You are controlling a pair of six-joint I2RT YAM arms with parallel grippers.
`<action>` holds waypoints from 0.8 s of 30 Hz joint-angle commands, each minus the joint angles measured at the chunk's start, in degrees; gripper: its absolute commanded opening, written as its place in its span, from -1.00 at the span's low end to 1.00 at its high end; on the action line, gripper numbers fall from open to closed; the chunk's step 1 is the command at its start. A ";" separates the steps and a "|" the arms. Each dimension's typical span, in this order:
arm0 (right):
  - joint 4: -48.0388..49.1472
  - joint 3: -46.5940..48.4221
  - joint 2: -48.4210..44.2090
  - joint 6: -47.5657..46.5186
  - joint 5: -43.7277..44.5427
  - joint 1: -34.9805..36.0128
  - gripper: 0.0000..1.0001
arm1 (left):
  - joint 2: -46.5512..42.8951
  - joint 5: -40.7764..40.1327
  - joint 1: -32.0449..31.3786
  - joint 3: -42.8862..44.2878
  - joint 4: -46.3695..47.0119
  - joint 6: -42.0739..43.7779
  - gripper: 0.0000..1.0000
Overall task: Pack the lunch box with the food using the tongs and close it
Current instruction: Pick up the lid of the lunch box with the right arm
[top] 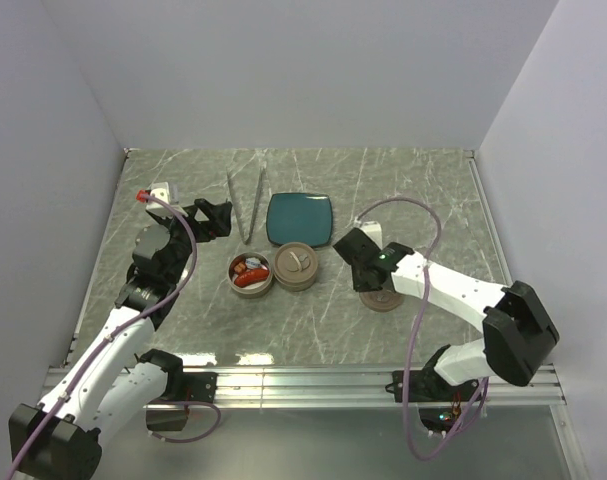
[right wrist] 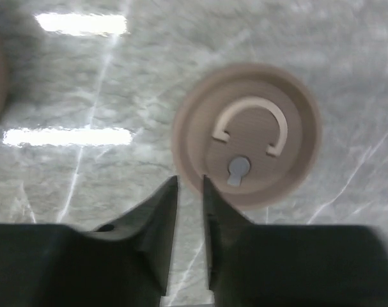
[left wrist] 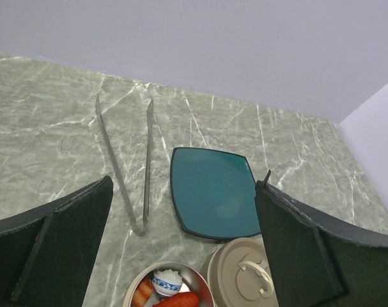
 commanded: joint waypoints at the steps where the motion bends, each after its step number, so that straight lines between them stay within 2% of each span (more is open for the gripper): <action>1: -2.19 -3.50 -5.48 5.68 3.42 -1.49 -0.36 | 0.23 0.22 0.29 0.13 1.08 0.52 0.99; 2: -2.37 -4.47 -6.28 6.83 3.60 -1.85 -0.14 | 0.23 0.39 0.37 0.13 1.08 0.52 0.99; 5: -1.23 -9.04 -8.92 9.39 1.85 -4.74 -0.03 | -0.29 0.92 0.46 -0.13 1.17 0.52 0.99; 11: -2.19 -10.55 -11.12 10.71 3.50 -12.02 0.00 | -0.82 1.10 0.55 -0.31 1.26 0.60 0.99; 15: -0.79 -11.16 -12.00 8.77 1.49 -17.65 0.01 | -0.65 0.74 0.64 -0.22 1.26 0.69 0.99; 19: 0.53 -10.72 -9.82 6.06 -1.58 -21.36 0.01 | -0.65 1.09 0.81 -0.22 1.08 0.96 0.99; 24: 1.76 -9.84 -4.55 4.73 -4.92 -22.42 -0.04 | -1.17 1.10 1.08 -0.31 0.99 1.04 0.99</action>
